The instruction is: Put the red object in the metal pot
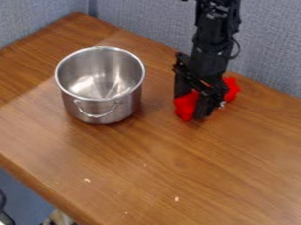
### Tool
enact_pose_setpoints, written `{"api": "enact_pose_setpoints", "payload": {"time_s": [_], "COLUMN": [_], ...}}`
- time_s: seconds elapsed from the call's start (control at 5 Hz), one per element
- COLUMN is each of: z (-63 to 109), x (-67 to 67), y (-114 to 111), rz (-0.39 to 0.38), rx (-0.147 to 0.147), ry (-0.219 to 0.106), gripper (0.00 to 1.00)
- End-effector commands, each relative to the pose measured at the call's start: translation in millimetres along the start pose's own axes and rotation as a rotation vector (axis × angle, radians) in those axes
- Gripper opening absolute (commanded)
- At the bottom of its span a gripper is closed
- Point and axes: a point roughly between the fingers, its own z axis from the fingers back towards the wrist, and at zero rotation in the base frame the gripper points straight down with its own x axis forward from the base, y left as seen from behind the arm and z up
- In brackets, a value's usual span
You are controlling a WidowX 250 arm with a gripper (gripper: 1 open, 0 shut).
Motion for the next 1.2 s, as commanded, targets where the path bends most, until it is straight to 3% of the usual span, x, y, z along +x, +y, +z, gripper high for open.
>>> {"api": "enact_pose_setpoints", "payload": {"time_s": [0.0,0.4,0.6,0.8,1.0], "z": [29.6,43.4,78.6,98.0,100.2], "x": [12.2,-5.1,-11.9,-37.5,-72.8], "y": [-6.9,-0.2,13.0,36.0,49.5], "rz": [0.037,0.015,0.125,0.201,0.250], "rx": [0.019,0.022,0.039,0.036,0.019], "ry": [-0.071,-0.114,-0.193,-0.173,-0.184], "gripper": [0.00,0.00,0.00,0.00,0.00]}}
